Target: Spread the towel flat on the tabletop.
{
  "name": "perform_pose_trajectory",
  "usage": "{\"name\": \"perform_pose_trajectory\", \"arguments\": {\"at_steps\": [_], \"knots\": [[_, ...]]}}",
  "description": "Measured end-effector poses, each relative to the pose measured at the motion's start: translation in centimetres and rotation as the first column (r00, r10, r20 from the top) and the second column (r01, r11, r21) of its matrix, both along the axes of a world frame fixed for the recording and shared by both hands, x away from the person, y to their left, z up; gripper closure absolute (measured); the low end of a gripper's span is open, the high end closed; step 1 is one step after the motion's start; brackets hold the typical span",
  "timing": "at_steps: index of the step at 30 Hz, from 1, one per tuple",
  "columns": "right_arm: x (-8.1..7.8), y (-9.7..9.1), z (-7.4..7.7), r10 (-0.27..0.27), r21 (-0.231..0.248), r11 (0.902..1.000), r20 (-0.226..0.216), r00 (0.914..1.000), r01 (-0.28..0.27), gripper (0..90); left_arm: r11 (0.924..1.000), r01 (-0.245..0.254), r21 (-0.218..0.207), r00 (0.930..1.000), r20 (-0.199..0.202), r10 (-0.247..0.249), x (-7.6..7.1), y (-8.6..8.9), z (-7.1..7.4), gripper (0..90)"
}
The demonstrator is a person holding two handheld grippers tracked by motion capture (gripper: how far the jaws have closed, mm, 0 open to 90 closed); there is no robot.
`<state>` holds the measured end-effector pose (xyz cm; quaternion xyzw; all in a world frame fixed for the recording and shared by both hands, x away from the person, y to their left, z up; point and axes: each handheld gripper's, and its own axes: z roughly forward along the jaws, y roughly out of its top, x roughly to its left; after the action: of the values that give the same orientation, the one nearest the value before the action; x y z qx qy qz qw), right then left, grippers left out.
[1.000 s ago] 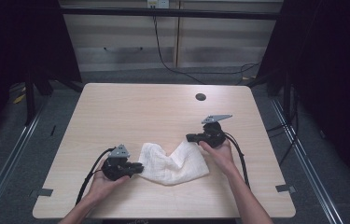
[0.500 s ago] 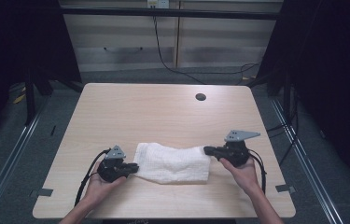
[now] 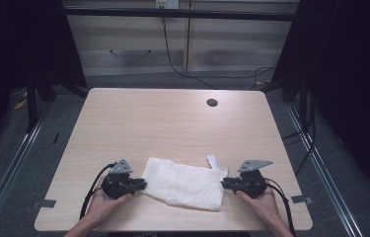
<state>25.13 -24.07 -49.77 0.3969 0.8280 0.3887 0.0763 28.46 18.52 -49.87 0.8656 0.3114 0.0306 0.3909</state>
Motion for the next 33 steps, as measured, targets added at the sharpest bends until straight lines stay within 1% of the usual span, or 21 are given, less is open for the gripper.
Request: {"name": "perform_pose_trajectory", "arguments": {"at_steps": [2,5,7,9,11,14,15,16,17,18,20,22,23,24,25,27,29,30,31,32,33], "knots": [[-0.2,-0.4,0.4,-0.01,0.011,0.9999,0.015,0.9998,0.01,72.9,0.9999,0.0,-0.01,0.9999,-0.013,0.0,-0.1,0.1,0.0,76.3],[0.0,-1.4,1.4,-0.058,0.044,0.9975,0.05,0.9971,0.056,69.9,0.9998,0.002,-0.017,0.9998,-0.019,-0.002,-0.2,0.3,0.0,72.7],[0.6,-1.9,2.1,-0.082,0.057,0.9953,0.071,0.9941,0.078,69.7,0.9996,-0.004,-0.028,0.9998,-0.018,0.003,-0.2,0.4,0.2,70.6],[1.6,-1.9,2.5,-0.086,0.068,0.9944,0.087,0.9925,0.08,70.3,0.998,-0.001,-0.063,1.0,-0.01,0.001,0.0,0.6,0.5,68.7],[2.6,-1.6,2.5,-0.086,0.064,0.9947,0.09,0.9922,0.081,72.7,0.9959,-0.017,-0.089,0.9998,0.003,0.017,0.5,0.9,1.0,67.5],[4.0,-1.0,2.0,-0.083,0.083,0.9935,0.068,0.9942,0.078,73.6,0.9901,-0.047,-0.132,0.9985,0.022,0.051,1.8,1.4,1.8,67.5],[4.0,-1.0,2.0,-0.083,0.083,0.9935,0.068,0.9942,0.078,73.6,0.9901,-0.047,-0.132,0.9985,0.022,0.051,1.8,1.4,1.8,67.4],[4.3,-0.8,1.6,-0.076,0.07,0.995,0.061,0.9952,0.072,73.2,0.9909,-0.048,-0.126,0.9982,0.03,0.052,2.4,1.4,1.9,67.4],[4.6,-0.4,1.0,-0.073,0.046,0.9964,0.042,0.9964,0.071,71.0,0.9901,-0.054,-0.13,0.9978,0.031,0.059,3.3,1.3,2.1,64.9],[4.6,-0.4,0.8,-0.071,0.036,0.9969,0.034,0.9969,0.069,70.3,0.9904,-0.061,-0.124,0.9975,0.03,0.065,3.9,1.3,2.1,64.7],[4.6,-0.1,0.3,-0.068,0.019,0.9975,0.02,0.9974,0.068,67.7,0.9889,-0.066,-0.133,0.9974,0.02,0.07,5.2,1.0,2.1,63.6],[4.5,0.1,0.1,-0.067,-0.002,0.9977,0.019,0.9976,0.067,65.2,0.9901,-0.069,-0.123,0.9974,0.013,0.071,6.3,0.3,1.8,61.3],[4.5,0.1,0.1,-0.067,-0.002,0.9977,0.019,0.9976,0.067,65.2,0.9901,-0.069,-0.123,0.9974,0.013,0.071,6.3,0.3,1.8,60.9],[4.5,0.2,0.0,-0.064,-0.004,0.9979,0.021,0.9977,0.064,64.3,0.9918,-0.066,-0.11,0.9978,-0.001,0.066,7.1,-0.3,1.4,60.9],[4.4,0.3,-0.1,-0.057,-0.027,0.998,0.028,0.998,0.058,61.7,0.9929,-0.069,-0.097,0.9976,0.004,0.07,7.6,-1.0,1.0,58.1],[4.3,0.4,-0.3,-0.063,-0.042,0.9971,0.025,0.9977,0.064,60.7,0.9934,-0.062,-0.097,0.9981,-0.009,0.062,8.1,-1.4,0.5,56.6],[4.2,0.2,-0.5,-0.06,-0.047,0.997,0.032,0.9977,0.062,60.3,0.9958,-0.062,-0.067,0.998,0.002,0.062,8.3,-1.9,0.1,55.5],[4.2,0.2,-0.5,-0.06,-0.046,0.9971,0.032,0.9977,0.061,60.3,0.9963,-0.055,-0.066,0.9985,0.003,0.055,8.3,-2.1,-0.1,55.2],[4.2,0.1,-0.5,-0.059,-0.043,0.9972,0.039,0.9975,0.061,60.6,0.9971,-0.053,-0.054,0.9985,0.007,0.053,8.3,-2.3,-0.2,54.4],[4.1,0.1,-0.5,-0.063,-0.048,0.9967,0.043,0.9971,0.065,61.5,0.9978,-0.056,-0.035,0.9983,0.014,0.056,8.2,-2.4,-0.4,53.6],[4.1,0.2,-0.6,-0.054,-0.054,0.9969,0.051,0.9972,0.057,63.8,0.9984,-0.048,-0.032,0.9987,0.016,0.048,8.2,-2.3,-0.5,53.6]]}}
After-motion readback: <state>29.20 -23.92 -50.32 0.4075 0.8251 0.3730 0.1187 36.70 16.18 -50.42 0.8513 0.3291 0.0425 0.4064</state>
